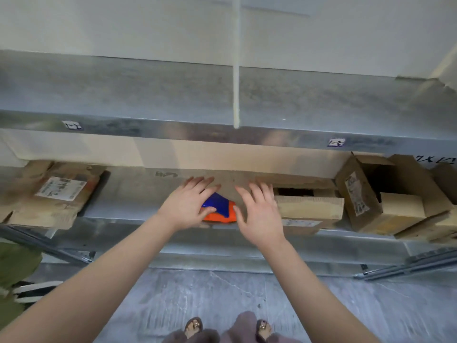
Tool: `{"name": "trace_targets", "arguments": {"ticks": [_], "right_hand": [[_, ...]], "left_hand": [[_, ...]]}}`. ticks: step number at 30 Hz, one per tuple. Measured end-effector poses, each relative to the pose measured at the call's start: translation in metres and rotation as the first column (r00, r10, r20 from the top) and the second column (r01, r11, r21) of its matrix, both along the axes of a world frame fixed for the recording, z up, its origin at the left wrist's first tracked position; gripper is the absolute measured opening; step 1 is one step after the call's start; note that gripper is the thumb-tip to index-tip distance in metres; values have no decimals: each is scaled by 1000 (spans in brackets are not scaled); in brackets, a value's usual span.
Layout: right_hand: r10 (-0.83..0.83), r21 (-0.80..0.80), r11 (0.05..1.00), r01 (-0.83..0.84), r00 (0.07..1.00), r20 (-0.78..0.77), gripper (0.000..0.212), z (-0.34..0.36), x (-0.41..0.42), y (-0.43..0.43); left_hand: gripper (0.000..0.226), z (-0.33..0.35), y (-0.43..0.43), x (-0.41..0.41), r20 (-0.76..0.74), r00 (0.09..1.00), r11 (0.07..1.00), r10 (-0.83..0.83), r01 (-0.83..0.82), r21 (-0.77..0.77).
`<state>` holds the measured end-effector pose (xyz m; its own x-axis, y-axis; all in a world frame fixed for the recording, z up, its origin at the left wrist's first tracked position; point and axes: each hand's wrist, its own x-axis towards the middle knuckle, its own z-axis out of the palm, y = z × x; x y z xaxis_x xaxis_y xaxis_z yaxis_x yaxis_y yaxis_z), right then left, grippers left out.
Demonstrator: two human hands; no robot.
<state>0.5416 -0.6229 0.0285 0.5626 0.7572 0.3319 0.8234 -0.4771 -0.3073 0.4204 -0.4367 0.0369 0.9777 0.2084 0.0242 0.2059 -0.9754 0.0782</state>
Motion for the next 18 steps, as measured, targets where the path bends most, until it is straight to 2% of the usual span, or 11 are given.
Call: {"name": "trace_targets", "arguments": {"ticks": [7, 13, 18], "right_hand": [[-13, -111, 994, -9, 981, -196, 53, -38, -44, 39], [-135, -213, 975, 67, 936, -324, 63, -71, -41, 38], [-220, -268, 957, 115, 888, -404, 67, -82, -36, 46]], "left_hand": [[86, -22, 36, -19, -42, 999, 990, -17, 11, -141], [86, -41, 43, 2, -92, 995, 981, -40, 21, -192], [75, -49, 46, 15, -111, 993, 970, -48, 20, -241]]}}
